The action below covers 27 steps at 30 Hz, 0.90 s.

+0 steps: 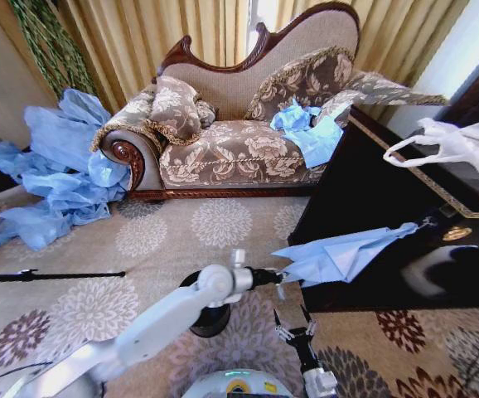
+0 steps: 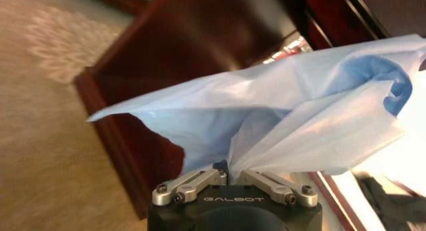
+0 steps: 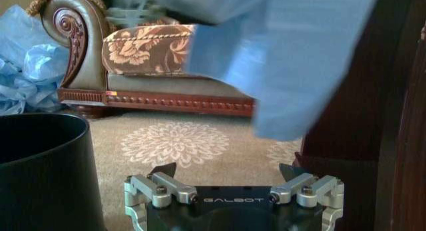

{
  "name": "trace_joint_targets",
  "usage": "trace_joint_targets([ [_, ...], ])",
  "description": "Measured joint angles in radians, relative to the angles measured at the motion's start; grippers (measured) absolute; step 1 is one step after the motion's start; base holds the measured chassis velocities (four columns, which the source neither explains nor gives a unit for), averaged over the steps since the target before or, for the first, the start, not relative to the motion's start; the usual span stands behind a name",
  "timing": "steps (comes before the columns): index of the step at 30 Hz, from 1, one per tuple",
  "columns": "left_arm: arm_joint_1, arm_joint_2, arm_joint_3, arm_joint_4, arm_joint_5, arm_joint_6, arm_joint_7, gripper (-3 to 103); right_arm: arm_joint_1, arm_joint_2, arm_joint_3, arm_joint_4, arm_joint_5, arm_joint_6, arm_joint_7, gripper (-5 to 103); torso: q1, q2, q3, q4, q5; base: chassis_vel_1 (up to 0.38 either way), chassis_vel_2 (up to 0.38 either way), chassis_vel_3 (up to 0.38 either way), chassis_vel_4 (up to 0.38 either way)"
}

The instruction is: Place a garbage bag over the trash bin.

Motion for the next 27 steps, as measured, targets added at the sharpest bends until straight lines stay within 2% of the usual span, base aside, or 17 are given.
trace_joint_targets([
  [3, 0.034, 0.037, -0.040, -0.025, -0.003, 0.005, -0.003, 0, 0.003, -0.003, 0.000, -0.003, 0.004, 0.000, -0.001, 100, 0.000, 0.000, 0.000, -0.0002, -0.0002, 0.000, 0.000, 0.000, 0.000],
  [7, 0.122, 0.111, -0.148, -0.071, -0.009, 0.017, -0.001, 0, 0.005, -0.010, 0.001, -0.009, 0.010, 0.002, -0.004, 100, 0.000, 0.000, 0.000, -0.0002, 0.0000, 0.000, 0.000, 0.000, 0.000],
  [9, 0.182, 0.158, -0.217, -0.097, -0.010, 0.024, 0.013, 0, 0.006, -0.016, 0.003, -0.015, 0.012, 0.005, -0.007, 100, 0.000, 0.000, 0.000, -0.0001, -0.0001, 0.000, 0.000, 0.000, 0.000],
  [11, 0.199, 0.170, -0.236, -0.102, -0.010, 0.025, 0.018, 0, 0.006, -0.017, 0.004, -0.017, 0.013, 0.006, -0.009, 100, 0.000, 0.000, 0.000, 0.0000, 0.0000, 0.000, 0.000, 0.000, 0.000],
  [14, 0.302, 0.241, -0.353, -0.133, -0.010, 0.026, 0.048, 0, 0.007, -0.024, -0.007, -0.028, 0.013, 0.011, -0.015, 100, 0.000, 0.000, 0.000, -0.0003, -0.0002, 0.000, 0.000, 0.000, 0.000],
  [15, 0.302, 0.241, -0.353, -0.133, -0.010, 0.026, 0.048, 0, 0.007, -0.024, -0.007, -0.028, 0.013, 0.011, -0.015, 100, 0.000, 0.000, 0.000, -0.0003, -0.0002, 0.000, 0.000, 0.000, 0.000],
  [18, 0.367, 0.303, -0.427, -0.156, -0.007, 0.015, 0.062, 0, 0.012, -0.024, -0.029, -0.036, 0.007, 0.012, -0.015, 100, 0.000, 0.000, 0.000, 0.0001, 0.0000, 0.000, 0.000, 0.000, 0.000],
  [22, 0.357, 0.338, -0.489, -0.174, 0.010, 0.003, 0.068, 0, 0.019, -0.024, -0.048, -0.037, 0.004, 0.013, -0.014, 100, 0.000, 0.000, 0.000, 0.0002, 0.0005, 0.000, 0.000, 0.000, 0.000],
  [27, 0.244, 0.311, -0.451, -0.182, 0.008, -0.006, 0.035, 0, 0.011, -0.041, -0.047, -0.026, 0.006, 0.030, -0.014, 100, 0.000, 0.000, 0.000, -0.0003, 0.0001, 0.000, 0.000, 0.000, 0.000],
])
